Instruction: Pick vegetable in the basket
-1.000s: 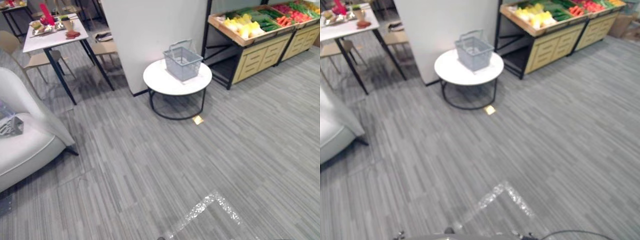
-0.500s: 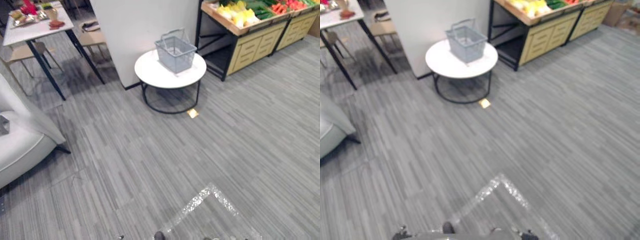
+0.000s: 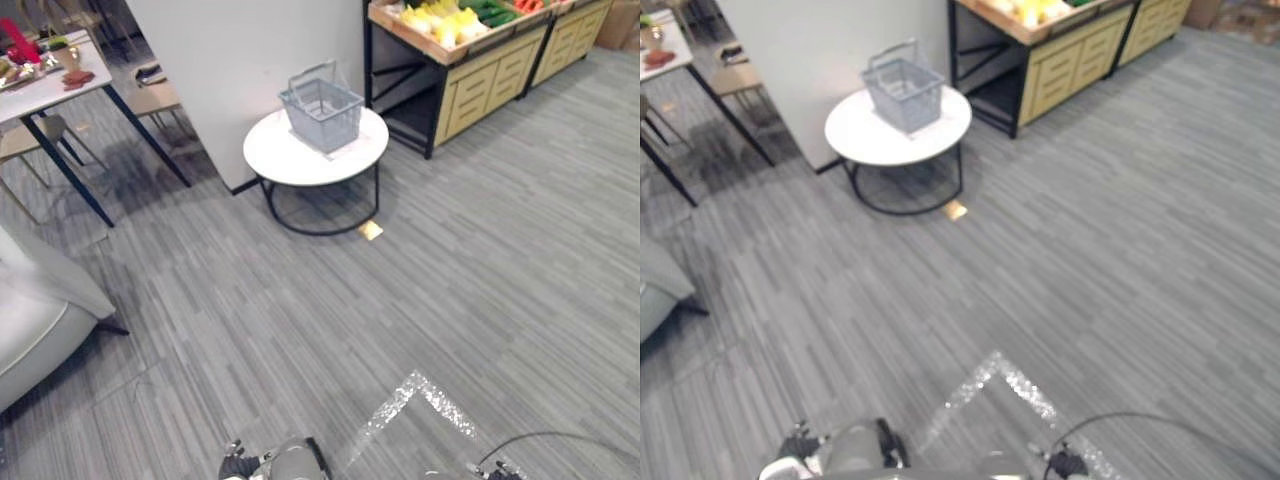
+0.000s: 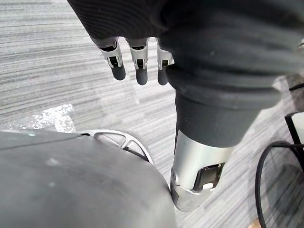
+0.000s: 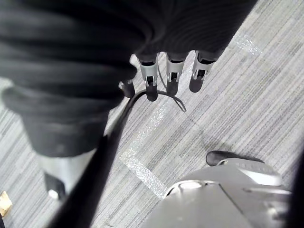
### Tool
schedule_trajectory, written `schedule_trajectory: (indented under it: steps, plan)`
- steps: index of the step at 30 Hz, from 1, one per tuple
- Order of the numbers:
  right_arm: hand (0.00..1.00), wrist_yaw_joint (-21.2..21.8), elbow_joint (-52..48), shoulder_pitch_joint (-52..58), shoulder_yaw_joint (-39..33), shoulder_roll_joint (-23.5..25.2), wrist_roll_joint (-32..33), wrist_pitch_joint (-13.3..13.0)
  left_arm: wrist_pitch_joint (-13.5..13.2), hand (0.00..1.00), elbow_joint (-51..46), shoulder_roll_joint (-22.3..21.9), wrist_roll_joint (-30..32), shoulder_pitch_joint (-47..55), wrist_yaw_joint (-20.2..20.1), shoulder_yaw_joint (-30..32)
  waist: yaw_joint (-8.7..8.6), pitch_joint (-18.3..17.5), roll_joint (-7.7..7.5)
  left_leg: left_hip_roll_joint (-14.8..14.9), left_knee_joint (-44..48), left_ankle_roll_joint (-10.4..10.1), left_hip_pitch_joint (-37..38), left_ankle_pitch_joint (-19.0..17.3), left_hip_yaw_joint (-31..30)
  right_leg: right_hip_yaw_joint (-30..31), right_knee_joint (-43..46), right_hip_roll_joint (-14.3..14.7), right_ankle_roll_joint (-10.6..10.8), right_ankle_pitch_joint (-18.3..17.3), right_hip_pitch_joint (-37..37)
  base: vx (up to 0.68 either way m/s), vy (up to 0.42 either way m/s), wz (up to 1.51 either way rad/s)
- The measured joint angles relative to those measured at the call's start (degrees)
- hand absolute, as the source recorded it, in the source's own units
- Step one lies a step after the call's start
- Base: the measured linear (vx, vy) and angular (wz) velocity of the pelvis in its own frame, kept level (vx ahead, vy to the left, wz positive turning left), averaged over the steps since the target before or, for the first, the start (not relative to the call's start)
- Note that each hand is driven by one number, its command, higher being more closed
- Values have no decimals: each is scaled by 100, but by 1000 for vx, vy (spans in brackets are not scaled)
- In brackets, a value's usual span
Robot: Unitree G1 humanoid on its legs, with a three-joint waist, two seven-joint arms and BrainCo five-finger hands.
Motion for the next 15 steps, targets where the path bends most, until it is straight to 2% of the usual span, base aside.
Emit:
schedule_trajectory:
  steps: [1, 2, 4, 5, 6, 7, 9, 10, 11, 12, 13, 15]
  plan:
    - [0, 1, 0, -1, 1, 3, -1, 1, 0, 0, -1, 0, 1, -2, 6, 1, 0, -1, 4, -35, -448, -27, 4, 130, -18, 35, -43, -15, 20, 12, 4, 258, 162, -39]
    - [0, 6, -1, -26, 17, 5, -11, -1, 2, 0, 0, -12, 3, -1, 13, 0, -5, 6, 21, -98, -1470, -67, 81, 476, -64, 108, -163, -35, 81, 45, 51, 224, 155, -27]
    - [0, 8, -1, -89, 79, 3, -42, -2, 0, 0, -2, -60, 7, -12, 17, -1, -6, 64, 127, -71, -2291, -56, 75, 687, -275, 182, -326, -18, 176, 81, 201, 319, 294, -30]
    - [0, 14, -2, -91, 112, -33, -49, -3, -4, 0, -2, -105, 6, 9, 29, 9, 9, 64, 209, 6, -2408, -68, 99, 660, -365, 268, -373, 1, 268, 60, 271, 374, 387, -46]
    - [0, 7, 0, -143, 126, -82, -50, -3, -3, 0, -8, -135, 7, -18, 63, 94, 8, 100, 234, 30, -2318, -26, 178, 1099, -325, 382, -418, -82, 381, 23, 406, 259, 279, -44]
    - [0, 13, -5, -193, 186, -48, -51, -6, -5, 0, -20, -111, 9, -35, 89, 112, 14, 125, 149, -15, -2174, 4, 170, 1163, -298, 414, -449, -146, 462, 76, 435, 310, 317, -49]
    - [0, 73, -139, -293, 257, 122, -58, -35, -3, 0, -58, 20, 18, -33, 127, 118, 27, 104, -76, -89, -1720, 65, 123, 1079, -130, 537, -460, -396, 554, 397, 426, 318, 302, -44]
    - [0, 133, -156, -305, 302, 145, -66, -76, -4, 0, -58, 61, 20, -32, 169, 179, 35, 26, -191, -195, -1558, 114, 136, 868, -8, 667, -372, -593, 631, 593, 329, 296, 277, -34]
    - [0, 139, -153, -312, 336, 139, -67, -87, -6, 0, -55, 70, 22, -31, 188, 224, 45, -1, -226, -269, -1501, 174, 158, 816, 48, 735, -322, -677, 690, 680, 292, 310, 278, -32]
    - [0, 144, -149, -295, 348, 133, -77, -89, -5, 0, -14, 70, 25, -19, 215, 252, 45, -93, -282, -465, -1423, 333, 203, 638, 198, 837, -183, -914, 780, 893, 190, 259, 213, -21]
    - [0, 146, -147, -286, 345, 127, -95, -89, -3, 0, -4, 61, 31, -19, 217, 277, 42, -114, -281, -546, -1411, 369, 239, 568, 245, 883, -47, -993, 818, 983, 127, 324, 275, -21]
    - [0, 158, -143, -190, 298, 116, -267, -64, 6, 0, -6, 11, 102, 14, 223, 299, 36, -115, -258, -737, -1459, 423, 652, 285, 338, 970, 1499, -1294, 910, 1521, -456, 408, 365, -9]
